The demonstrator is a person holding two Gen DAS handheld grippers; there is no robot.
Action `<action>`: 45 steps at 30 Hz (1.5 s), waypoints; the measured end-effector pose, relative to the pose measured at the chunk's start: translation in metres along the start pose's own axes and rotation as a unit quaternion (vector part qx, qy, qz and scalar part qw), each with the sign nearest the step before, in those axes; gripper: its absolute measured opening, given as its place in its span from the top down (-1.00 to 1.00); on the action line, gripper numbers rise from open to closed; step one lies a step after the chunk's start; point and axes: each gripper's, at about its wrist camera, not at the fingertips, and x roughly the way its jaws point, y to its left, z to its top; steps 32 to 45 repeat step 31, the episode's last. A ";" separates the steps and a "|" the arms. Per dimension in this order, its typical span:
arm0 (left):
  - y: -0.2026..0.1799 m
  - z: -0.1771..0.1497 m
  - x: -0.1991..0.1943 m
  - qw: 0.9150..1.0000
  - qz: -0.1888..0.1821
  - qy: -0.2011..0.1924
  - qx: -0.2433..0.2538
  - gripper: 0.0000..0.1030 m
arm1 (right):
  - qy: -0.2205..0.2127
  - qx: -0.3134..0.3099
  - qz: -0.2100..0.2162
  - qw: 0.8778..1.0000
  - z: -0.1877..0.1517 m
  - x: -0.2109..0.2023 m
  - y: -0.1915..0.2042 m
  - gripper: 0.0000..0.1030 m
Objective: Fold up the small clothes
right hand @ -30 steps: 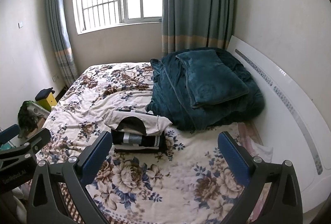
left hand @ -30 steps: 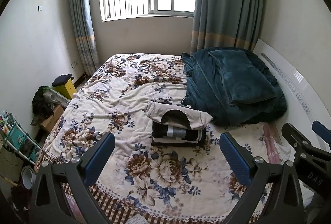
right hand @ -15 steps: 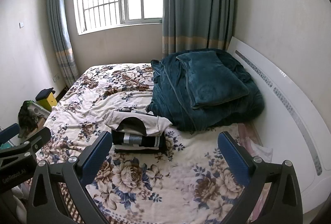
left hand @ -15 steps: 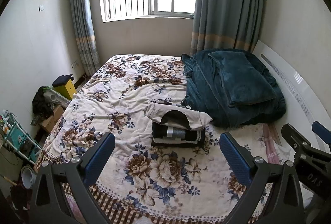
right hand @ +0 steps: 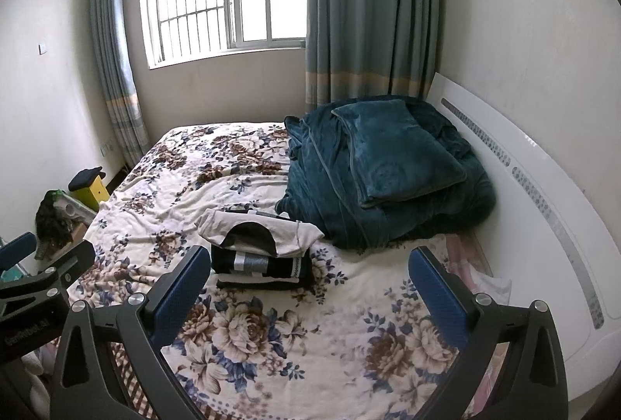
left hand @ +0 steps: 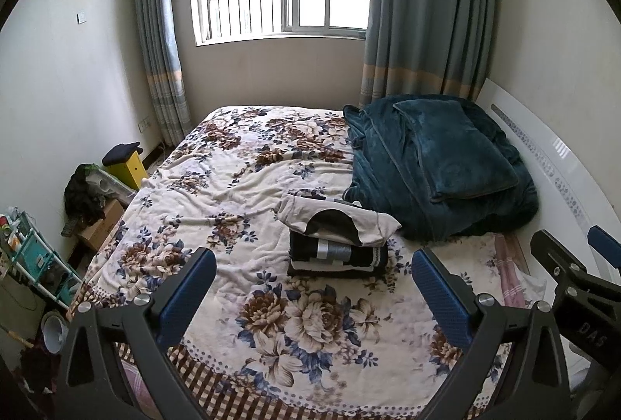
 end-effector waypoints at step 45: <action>0.009 -0.009 -0.008 1.000 0.008 -0.004 -0.009 -1.00 | -0.002 0.000 -0.002 1.000 0.000 -0.002 0.006 -1.00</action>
